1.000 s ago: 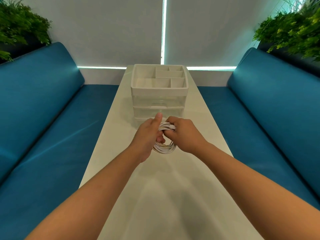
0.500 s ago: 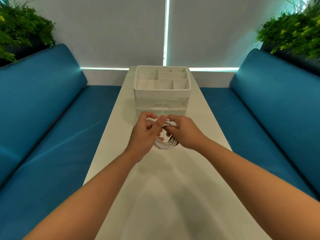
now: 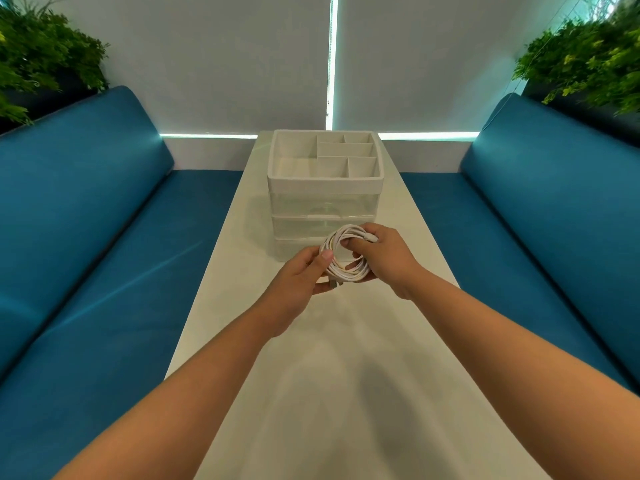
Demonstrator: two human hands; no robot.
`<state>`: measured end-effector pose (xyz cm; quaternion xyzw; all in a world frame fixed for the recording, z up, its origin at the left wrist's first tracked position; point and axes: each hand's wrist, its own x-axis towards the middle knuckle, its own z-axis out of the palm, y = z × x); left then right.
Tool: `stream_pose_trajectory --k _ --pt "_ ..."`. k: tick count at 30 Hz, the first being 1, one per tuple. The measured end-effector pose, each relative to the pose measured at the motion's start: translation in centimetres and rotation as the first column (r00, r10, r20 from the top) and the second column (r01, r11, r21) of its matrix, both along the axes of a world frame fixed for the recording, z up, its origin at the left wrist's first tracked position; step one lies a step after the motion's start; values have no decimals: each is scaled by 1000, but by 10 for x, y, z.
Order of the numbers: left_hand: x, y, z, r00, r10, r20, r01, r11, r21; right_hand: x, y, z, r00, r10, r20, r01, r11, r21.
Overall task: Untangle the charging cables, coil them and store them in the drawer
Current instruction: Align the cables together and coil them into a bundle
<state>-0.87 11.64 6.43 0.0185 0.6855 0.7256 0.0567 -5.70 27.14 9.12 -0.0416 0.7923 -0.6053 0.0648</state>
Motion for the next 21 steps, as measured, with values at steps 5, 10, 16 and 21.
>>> stream_pose_trajectory --k 5,10,16,21 --pt "0 11 -5 999 25 39 -25 1000 -1 1 -8 -9 994 -95 -54 94 995 -16" --pt "1 9 -9 999 23 -32 -22 1000 17 3 -9 -9 999 -51 13 52 997 -60" --pt "2 -11 -14 999 35 26 -37 994 105 9 -1 -8 965 148 219 -88 961 -262" --pt "3 -19 -23 990 108 89 -126 965 230 10 -4 -20 965 137 223 -51 935 -352"
